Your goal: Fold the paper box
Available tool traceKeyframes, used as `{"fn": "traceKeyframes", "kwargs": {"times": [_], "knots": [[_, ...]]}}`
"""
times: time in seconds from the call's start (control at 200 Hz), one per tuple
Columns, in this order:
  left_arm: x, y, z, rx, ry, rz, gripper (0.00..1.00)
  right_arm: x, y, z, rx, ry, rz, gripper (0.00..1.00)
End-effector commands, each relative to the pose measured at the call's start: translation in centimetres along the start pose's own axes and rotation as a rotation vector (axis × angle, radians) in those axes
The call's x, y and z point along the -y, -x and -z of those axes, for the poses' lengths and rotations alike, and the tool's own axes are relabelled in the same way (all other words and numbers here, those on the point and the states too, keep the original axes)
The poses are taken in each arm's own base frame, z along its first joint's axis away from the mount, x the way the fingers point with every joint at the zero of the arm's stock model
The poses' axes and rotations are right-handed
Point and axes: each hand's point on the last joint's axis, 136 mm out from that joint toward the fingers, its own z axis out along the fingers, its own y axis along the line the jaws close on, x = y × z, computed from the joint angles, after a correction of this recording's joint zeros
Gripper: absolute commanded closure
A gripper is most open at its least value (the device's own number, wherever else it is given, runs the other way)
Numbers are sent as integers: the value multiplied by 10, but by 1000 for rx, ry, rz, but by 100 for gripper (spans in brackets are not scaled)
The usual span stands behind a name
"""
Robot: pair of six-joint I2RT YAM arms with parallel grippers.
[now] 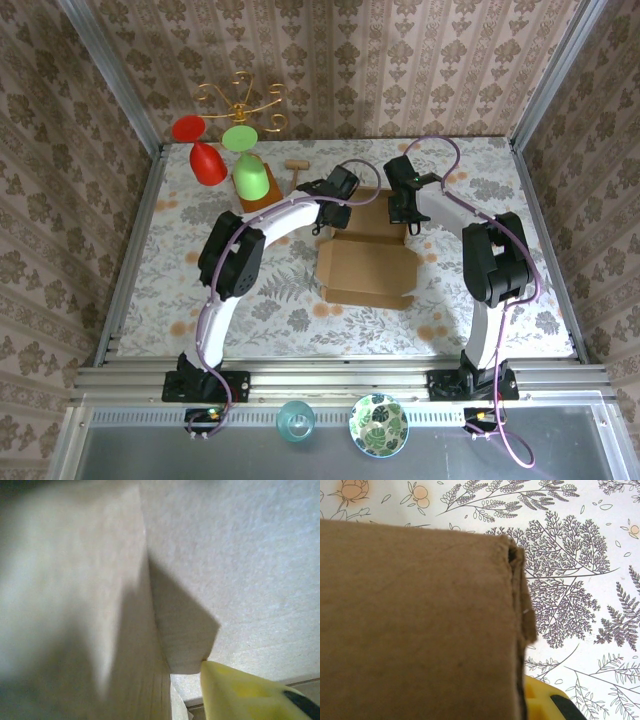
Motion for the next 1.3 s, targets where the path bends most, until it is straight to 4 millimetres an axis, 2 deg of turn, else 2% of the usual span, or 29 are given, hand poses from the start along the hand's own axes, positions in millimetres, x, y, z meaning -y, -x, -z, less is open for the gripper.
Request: {"fn": "traceKeyframes", "kwargs": {"times": [0.0, 0.21, 0.365, 0.58, 0.63, 0.72, 0.97, 1.205, 1.295], "knots": [[6, 16, 21, 56, -99, 35, 53, 1, -17, -8, -76, -19, 44, 100], [-6, 20, 31, 83, -118, 75, 53, 0, -17, -10, -81, -11, 42, 100], [-10, 11, 25, 44, -111, 57, 73, 0, -17, -11, -87, -11, 37, 100], [-10, -4, 12, -4, -62, 21, 75, 0, -18, -11, -97, -15, 29, 100], [-12, -6, 11, -11, -27, 6, 82, 1, -18, -11, -98, -17, 26, 100], [-19, -8, 8, -16, 50, -14, 100, 1, -18, -11, -98, -17, 19, 100], [-31, -13, 6, -70, 253, -80, 100, 1, -20, -10, -109, -23, 10, 100], [-21, -14, 4, -90, 227, -81, 100, -1, -20, -10, -113, -10, 4, 100], [-11, -6, 10, -66, 167, -71, 66, -2, -21, -11, -117, -9, 5, 100]]}}
